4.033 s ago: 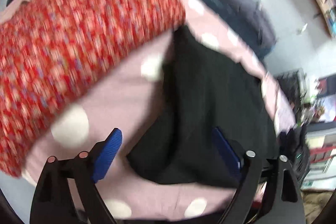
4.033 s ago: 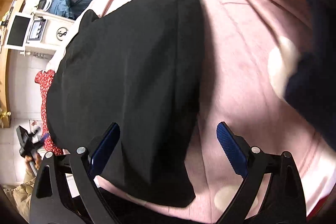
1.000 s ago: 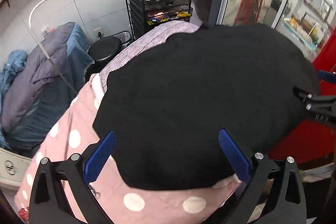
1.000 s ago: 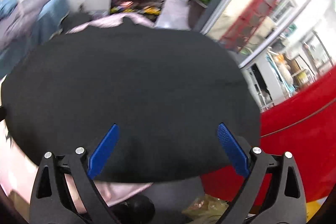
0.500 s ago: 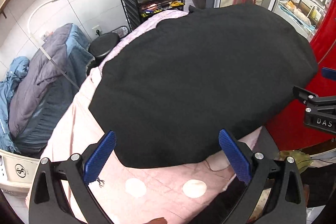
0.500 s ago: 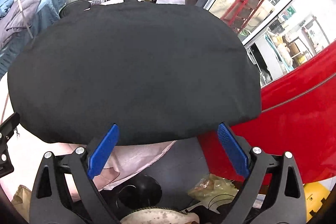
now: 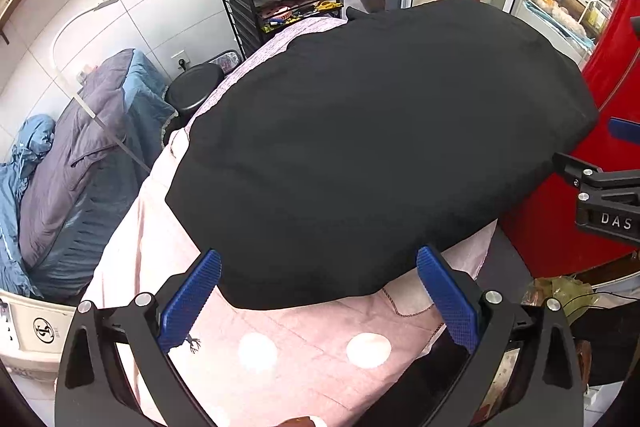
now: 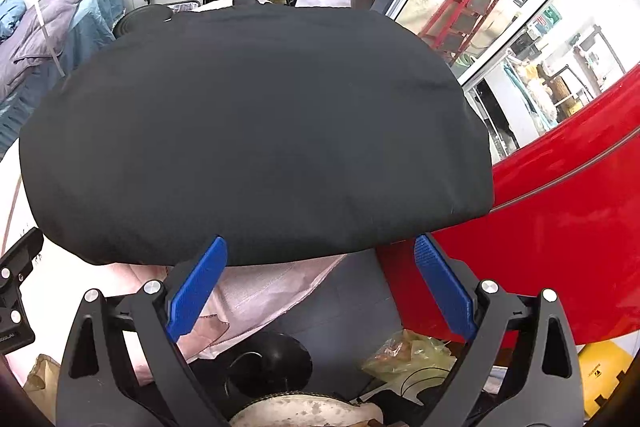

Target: Fold large clothes

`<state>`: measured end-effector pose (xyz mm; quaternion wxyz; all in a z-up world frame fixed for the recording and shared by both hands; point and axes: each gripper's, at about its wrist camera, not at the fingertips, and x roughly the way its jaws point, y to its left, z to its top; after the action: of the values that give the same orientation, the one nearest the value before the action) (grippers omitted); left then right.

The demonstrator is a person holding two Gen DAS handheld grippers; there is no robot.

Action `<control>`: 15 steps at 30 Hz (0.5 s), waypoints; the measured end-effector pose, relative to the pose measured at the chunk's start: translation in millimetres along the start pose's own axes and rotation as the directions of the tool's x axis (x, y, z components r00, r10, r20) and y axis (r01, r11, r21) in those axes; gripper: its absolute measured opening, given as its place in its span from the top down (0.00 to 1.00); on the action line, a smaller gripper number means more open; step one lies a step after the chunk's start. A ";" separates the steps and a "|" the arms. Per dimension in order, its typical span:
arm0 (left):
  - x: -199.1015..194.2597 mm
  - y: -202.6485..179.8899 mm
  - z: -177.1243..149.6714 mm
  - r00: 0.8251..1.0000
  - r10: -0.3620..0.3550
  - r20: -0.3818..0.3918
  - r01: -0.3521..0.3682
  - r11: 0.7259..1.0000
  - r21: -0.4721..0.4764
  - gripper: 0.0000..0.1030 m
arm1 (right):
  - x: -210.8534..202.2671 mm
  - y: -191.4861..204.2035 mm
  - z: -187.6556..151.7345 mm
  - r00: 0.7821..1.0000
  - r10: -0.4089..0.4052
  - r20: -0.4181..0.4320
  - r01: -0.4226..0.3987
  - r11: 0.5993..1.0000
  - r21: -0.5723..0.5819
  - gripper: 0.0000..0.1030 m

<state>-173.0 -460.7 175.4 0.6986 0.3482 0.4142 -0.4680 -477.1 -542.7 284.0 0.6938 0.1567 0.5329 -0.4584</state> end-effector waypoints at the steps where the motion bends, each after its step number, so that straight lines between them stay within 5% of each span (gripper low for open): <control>1: 0.2 -0.2 0.2 1.000 0.002 -0.001 -0.002 1.000 0.001 0.06 | 0.0 -0.2 -0.1 1.000 0.001 0.000 -0.001 1.000 0.000 0.09; 15: -3.0 -0.1 -0.5 1.000 0.017 -0.005 -0.017 1.000 -0.002 0.06 | -0.9 1.6 -4.5 1.000 0.004 -0.004 -0.004 1.000 0.018 0.09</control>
<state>-173.8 -459.1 177.8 0.7019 0.3523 0.4134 -0.4609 -478.5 -538.2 282.6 0.6924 0.1650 0.5296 -0.4614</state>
